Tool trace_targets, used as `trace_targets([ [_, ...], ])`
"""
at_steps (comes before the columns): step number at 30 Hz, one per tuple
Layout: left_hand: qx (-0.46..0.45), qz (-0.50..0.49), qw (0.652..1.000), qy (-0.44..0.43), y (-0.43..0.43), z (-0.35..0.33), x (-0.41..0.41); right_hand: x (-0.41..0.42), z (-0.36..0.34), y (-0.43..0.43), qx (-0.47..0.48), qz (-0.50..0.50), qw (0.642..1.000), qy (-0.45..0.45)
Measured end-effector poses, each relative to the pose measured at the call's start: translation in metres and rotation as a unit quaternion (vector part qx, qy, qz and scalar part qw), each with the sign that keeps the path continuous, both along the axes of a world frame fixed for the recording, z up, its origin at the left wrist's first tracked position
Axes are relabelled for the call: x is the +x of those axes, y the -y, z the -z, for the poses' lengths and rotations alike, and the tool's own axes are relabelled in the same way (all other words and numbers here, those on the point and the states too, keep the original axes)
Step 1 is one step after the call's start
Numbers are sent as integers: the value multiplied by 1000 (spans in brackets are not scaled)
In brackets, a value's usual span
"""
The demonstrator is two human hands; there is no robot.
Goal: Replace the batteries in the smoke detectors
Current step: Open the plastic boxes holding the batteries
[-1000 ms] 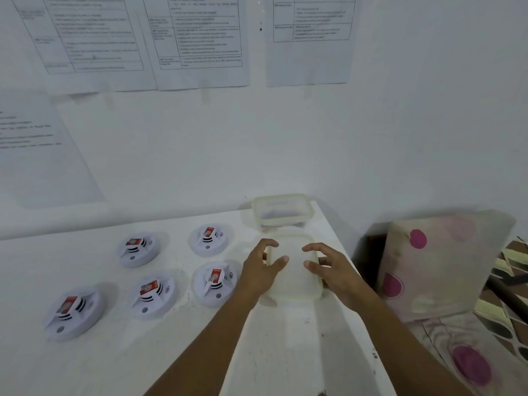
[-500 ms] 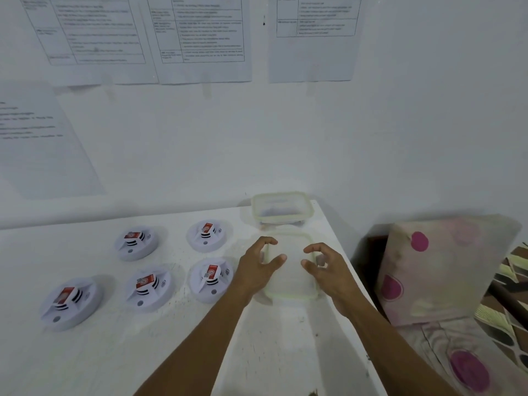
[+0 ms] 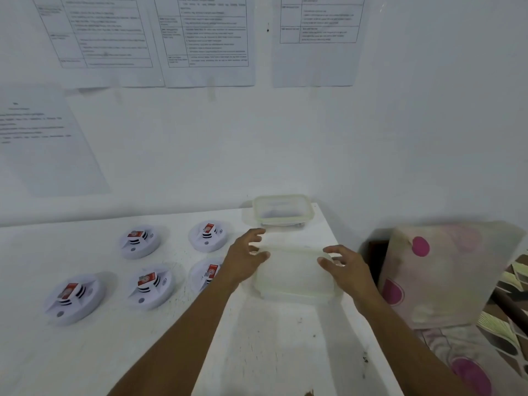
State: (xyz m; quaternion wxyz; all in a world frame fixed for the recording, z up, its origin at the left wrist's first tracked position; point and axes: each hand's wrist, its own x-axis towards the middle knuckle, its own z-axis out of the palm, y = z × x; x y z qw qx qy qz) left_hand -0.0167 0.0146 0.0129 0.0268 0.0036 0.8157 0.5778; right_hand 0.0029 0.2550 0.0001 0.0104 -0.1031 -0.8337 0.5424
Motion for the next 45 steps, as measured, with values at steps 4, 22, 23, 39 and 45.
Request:
trace_targets([
  [4, -42, -61, 997, 18, -1, 12, 16, 7, 4, -1, -12, 16, 999, -46],
  [22, -47, -128, 978, -155, -6, -16, 26, 13, -40, 4, 12, 22, 986, -166],
  [23, -36, -116, 979, -166, -4, -21, 24, 11, -45, 2, 8, 25, 983, -182],
  [39, 265, -129, 946, -135, 11, -42, 20, 3, -81, 4, -411, 1, 909, -69],
  [45, 325, -155, 933, 3, 11, -37, 21, -1, -71, 2, -405, -60, 910, -65],
])
